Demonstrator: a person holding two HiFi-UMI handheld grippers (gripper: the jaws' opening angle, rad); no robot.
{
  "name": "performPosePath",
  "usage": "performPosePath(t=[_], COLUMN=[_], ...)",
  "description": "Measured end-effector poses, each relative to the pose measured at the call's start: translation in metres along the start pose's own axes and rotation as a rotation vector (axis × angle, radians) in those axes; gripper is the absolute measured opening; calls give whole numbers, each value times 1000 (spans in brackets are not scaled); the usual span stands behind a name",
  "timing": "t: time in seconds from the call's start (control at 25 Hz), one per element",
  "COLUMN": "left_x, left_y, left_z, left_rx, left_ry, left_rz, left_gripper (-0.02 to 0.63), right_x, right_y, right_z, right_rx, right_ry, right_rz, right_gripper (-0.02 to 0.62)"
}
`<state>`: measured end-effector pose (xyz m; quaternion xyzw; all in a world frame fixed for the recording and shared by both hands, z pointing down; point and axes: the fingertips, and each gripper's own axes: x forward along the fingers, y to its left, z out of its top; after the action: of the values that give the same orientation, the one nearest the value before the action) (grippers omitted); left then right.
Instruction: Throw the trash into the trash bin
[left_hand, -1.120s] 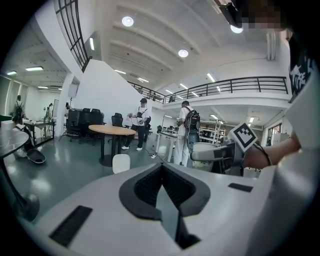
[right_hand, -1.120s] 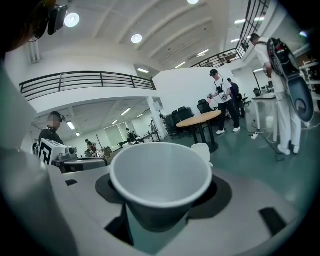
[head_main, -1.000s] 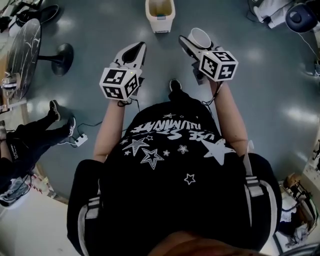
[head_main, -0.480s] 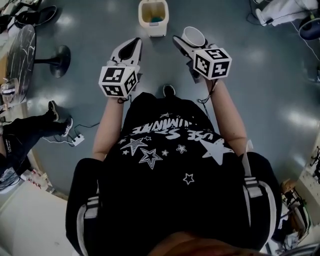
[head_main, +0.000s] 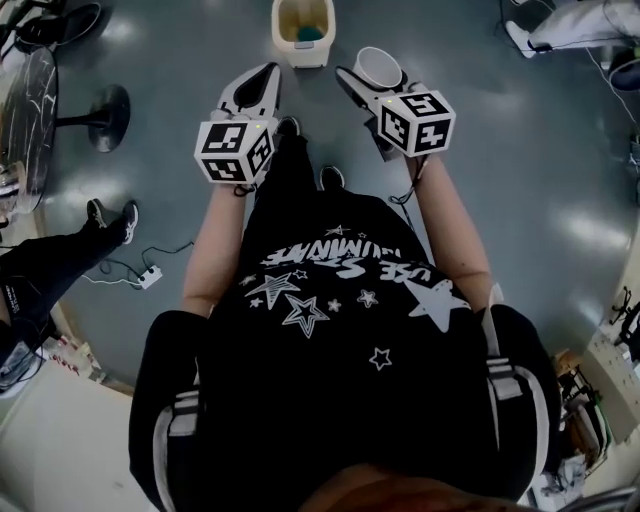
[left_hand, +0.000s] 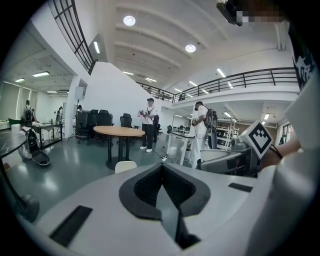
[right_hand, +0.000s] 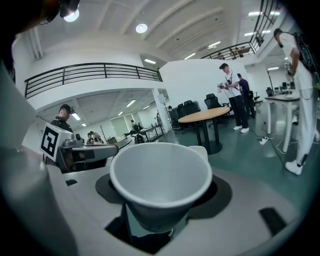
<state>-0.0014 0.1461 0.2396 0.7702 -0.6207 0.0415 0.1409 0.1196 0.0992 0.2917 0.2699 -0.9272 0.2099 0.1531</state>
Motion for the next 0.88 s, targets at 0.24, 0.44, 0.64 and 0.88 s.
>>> performPosePath(t=[0.24,0.44,0.64,0.88], left_x=[41,75,104,134], left_y=[32,74,118,155], left_z=[6,9,17,20], left_rx=[-19,-28,-55,-89], left_ry=[11,30,34,59], left_rz=[-53,-88,-93,-108], left_gripper=[11,11,11,11], right_x=[34,82,125,158], right_y=[-17,-33,-48,-68], right_z=[5,16,32,48], right_rx=[20,43,54,76], right_ry=[32,45,77,97], right_rz=[-49,-83,-114,-157], right_gripper=[307,307,307,307])
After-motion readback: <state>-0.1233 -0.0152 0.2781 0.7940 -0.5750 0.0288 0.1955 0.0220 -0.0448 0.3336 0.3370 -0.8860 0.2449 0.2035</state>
